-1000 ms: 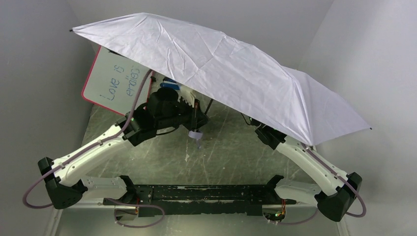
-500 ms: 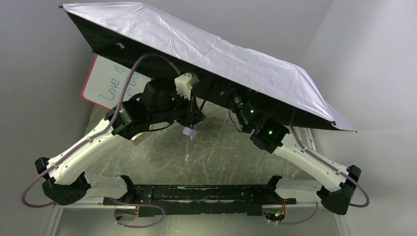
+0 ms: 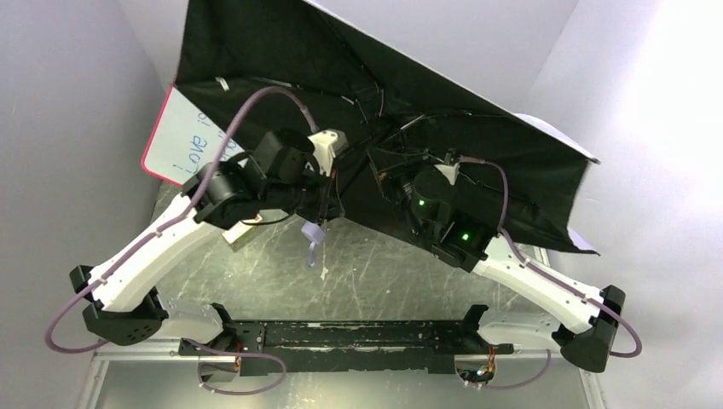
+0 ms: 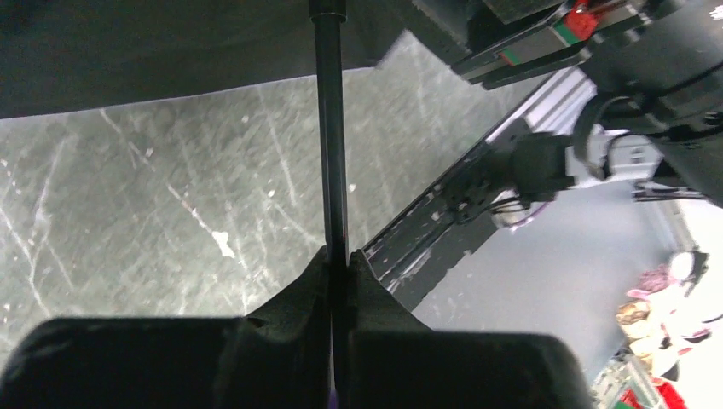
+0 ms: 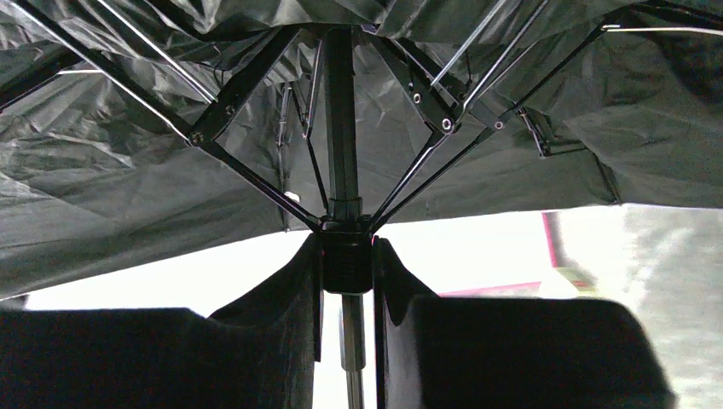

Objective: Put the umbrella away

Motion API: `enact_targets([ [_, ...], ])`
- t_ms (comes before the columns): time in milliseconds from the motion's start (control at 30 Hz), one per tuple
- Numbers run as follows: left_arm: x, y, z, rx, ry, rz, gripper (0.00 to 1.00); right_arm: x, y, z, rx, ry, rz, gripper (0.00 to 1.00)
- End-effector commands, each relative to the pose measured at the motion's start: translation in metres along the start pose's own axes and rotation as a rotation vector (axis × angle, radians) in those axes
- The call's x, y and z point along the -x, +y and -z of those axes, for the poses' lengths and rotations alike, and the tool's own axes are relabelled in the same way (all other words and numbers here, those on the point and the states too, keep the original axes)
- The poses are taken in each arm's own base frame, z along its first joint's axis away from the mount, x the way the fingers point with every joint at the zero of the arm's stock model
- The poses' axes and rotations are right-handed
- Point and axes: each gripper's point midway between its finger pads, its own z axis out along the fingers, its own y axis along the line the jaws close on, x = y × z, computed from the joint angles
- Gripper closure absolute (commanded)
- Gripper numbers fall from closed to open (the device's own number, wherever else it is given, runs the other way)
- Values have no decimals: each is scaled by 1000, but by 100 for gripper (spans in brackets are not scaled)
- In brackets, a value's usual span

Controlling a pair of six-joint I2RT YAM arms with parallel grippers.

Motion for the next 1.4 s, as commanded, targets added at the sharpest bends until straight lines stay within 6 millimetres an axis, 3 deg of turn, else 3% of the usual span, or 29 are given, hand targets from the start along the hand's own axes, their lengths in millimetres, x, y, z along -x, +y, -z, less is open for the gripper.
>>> enact_targets([
  [0, 11, 18, -45, 60, -83, -54, 95, -22, -59, 7, -138, 57, 96, 100],
  [200, -13, 34, -87, 70, -97, -38, 95, -35, -116, 5, -201, 95, 220, 100],
  [300, -19, 38, -97, 71, -112, -20, 95, -34, -141, 6, -230, 93, 269, 99],
  [367, -23, 39, -99, 61, -128, -8, 95, -31, -152, 9, -229, 86, 286, 92],
  [533, -37, 45, -105, 51, -141, 6, 95, -27, -160, 13, -186, 92, 311, 58],
  [733, -47, 56, -117, 71, -153, 13, 95, -17, -171, 16, -212, 79, 390, 31],
  [967, -60, 68, -140, 113, -123, 16, 95, 3, -189, 27, -281, 47, 469, 24],
  [1200, -79, 74, -160, 114, -80, 22, 95, 23, -192, 37, -280, -9, 483, 16],
  [1367, -81, 75, -159, 110, -84, 24, 95, 37, -190, 25, -289, -33, 470, 13],
])
